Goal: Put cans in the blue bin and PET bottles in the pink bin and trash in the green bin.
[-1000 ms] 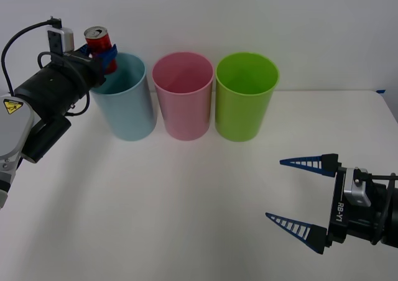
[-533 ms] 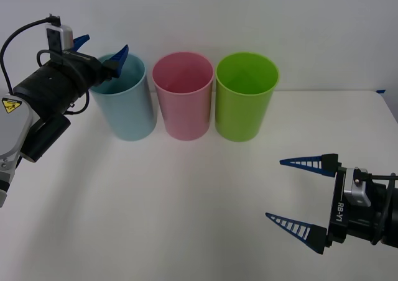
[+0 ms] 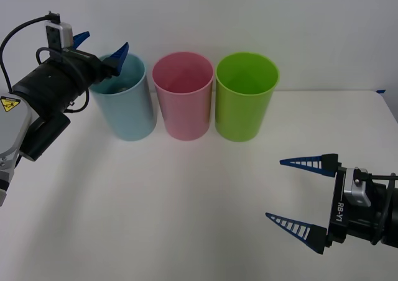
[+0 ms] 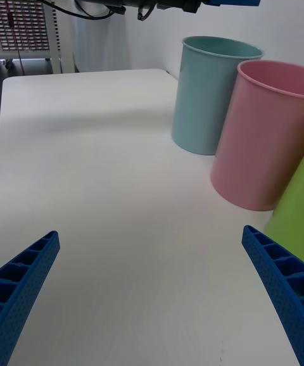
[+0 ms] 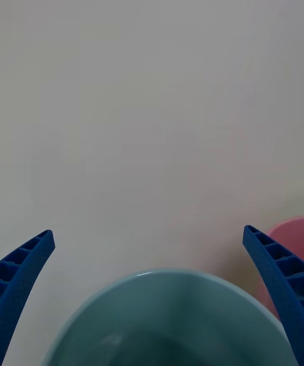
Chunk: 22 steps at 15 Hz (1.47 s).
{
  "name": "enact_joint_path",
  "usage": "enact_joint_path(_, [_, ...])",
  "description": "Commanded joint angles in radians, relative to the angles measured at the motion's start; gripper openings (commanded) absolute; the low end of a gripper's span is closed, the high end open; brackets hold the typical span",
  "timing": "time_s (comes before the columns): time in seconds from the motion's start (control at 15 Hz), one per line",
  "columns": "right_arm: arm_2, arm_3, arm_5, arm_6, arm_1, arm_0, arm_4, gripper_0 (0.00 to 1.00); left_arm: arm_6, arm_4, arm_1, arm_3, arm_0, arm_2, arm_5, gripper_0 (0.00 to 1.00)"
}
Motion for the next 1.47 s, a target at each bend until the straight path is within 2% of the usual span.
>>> enact_joint_path(0.07, [0.0,0.0,0.0,0.0,0.0,0.0,0.0,1.0,-0.006,0.022,-0.001,-0.023,-0.015,0.034,-0.036,1.0])
enact_joint_path(0.4, [0.0,0.0,0.0,0.0,0.0,0.0,0.0,1.0,-0.008,0.05,-0.001,-0.038,-0.036,0.066,-0.045,1.0])
enact_joint_path(0.73, [0.0,0.0,0.0,0.0,0.0,0.0,0.0,1.0,0.003,0.121,0.01,-0.074,-0.028,0.195,-0.203,1.0])
enact_joint_path(0.87, [0.0,0.0,0.0,0.0,0.0,0.0,0.0,1.0,0.006,0.124,0.029,-0.098,-0.004,0.25,-0.226,1.0])
enact_joint_path(1.0, [0.0,0.0,0.0,0.0,0.0,0.0,0.0,1.0,0.004,0.202,0.077,-0.134,0.05,0.261,-0.232,1.0])
enact_joint_path(1.27, [0.0,0.0,0.0,0.0,0.0,0.0,0.0,1.0,-0.02,0.431,0.22,-0.229,0.219,0.267,-0.232,1.0])
enact_joint_path(1.47, [0.0,0.0,0.0,0.0,0.0,0.0,0.0,1.0,-0.134,0.633,0.322,-0.284,0.37,0.284,-0.232,1.0])
